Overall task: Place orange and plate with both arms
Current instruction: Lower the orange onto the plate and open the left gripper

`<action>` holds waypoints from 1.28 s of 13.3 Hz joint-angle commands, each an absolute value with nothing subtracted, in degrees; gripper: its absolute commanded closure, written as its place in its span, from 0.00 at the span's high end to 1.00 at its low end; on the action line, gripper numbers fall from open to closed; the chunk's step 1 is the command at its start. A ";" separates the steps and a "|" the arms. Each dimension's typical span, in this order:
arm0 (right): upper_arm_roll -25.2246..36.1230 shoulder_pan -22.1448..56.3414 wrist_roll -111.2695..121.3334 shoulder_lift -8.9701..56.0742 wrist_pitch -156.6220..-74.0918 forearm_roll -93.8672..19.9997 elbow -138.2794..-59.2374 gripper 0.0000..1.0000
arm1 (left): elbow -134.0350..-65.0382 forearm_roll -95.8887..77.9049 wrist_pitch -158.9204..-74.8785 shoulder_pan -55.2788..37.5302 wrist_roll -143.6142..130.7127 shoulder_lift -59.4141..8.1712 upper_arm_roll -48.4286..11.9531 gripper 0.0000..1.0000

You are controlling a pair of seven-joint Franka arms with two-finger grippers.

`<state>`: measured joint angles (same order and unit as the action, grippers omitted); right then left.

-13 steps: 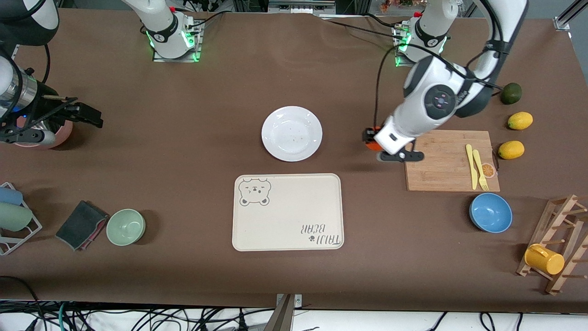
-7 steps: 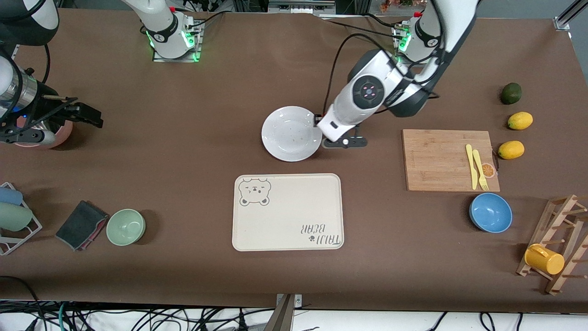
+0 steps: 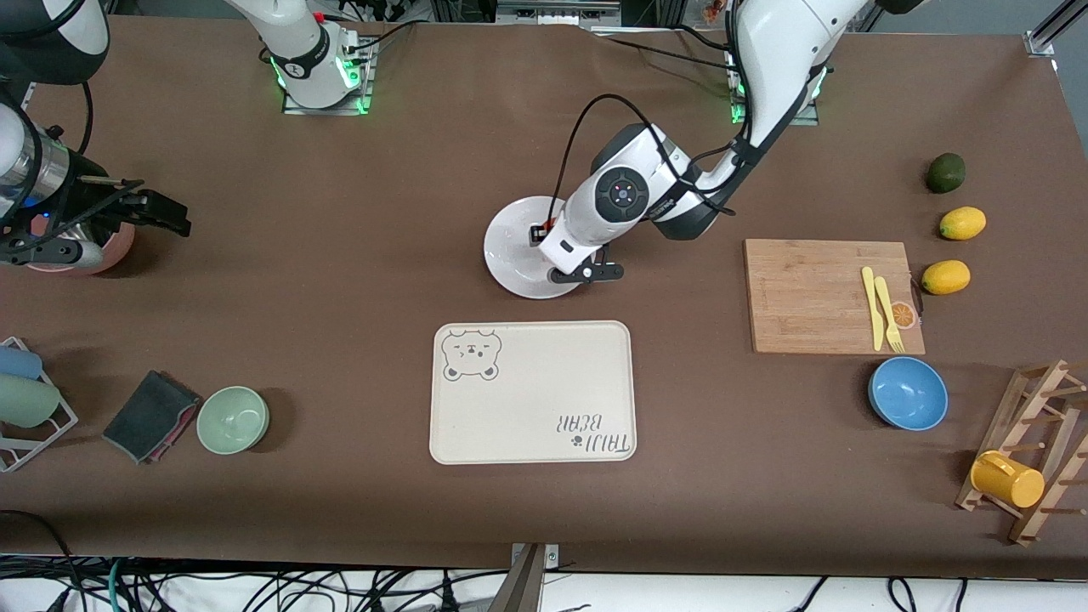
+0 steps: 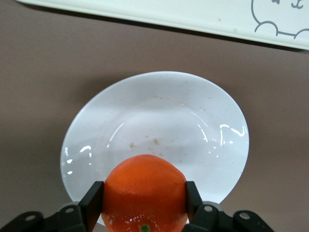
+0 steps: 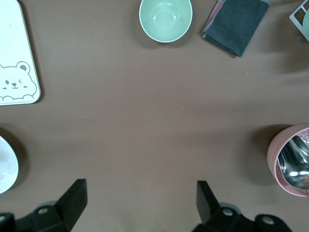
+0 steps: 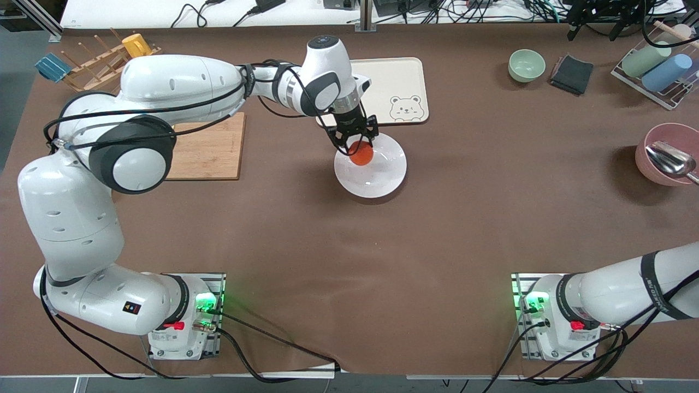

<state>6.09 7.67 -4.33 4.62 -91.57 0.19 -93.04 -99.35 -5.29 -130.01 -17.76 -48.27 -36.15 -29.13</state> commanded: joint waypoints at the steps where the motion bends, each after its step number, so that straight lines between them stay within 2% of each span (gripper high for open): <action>1: 6.06 7.56 -4.39 3.87 -91.32 -0.62 -93.69 1.00 | -97.38 -5.45 -131.92 -19.86 -51.58 -38.75 -28.30 0.00; 3: 6.06 7.56 -4.39 3.87 -91.32 -0.62 -93.69 1.00 | -97.82 -5.36 -132.98 -20.83 -52.55 -39.72 -28.04 0.11; 5: 6.06 7.56 -4.31 3.87 -91.32 -0.62 -93.69 1.00 | -98.26 -5.36 -132.98 -20.83 -53.09 -40.25 -27.95 0.15; 6: 6.06 7.56 -4.39 3.87 -91.32 -0.62 -93.60 1.00 | -98.35 -5.36 -132.98 -20.83 -53.09 -40.25 -27.78 0.24; 7: 6.06 7.56 -4.39 3.87 -91.32 -0.62 -93.69 1.00 | -98.26 -5.36 -132.98 -20.83 -53.09 -40.34 -27.60 0.58; 8: 6.06 7.56 -4.39 3.87 -91.32 -0.62 -93.69 1.00 | -98.26 -5.36 -132.98 -20.66 -53.09 -40.34 -27.60 0.99; 13: 5.98 7.56 -4.39 3.87 -91.23 -0.62 -93.60 1.00 | -98.17 -5.27 -128.69 -17.50 -53.44 -37.37 -27.42 1.00; 17: 6.06 7.56 -4.31 3.87 -91.23 -0.62 -93.60 1.00 | -98.00 1.65 -119.20 -6.19 -51.07 -28.85 -27.51 1.00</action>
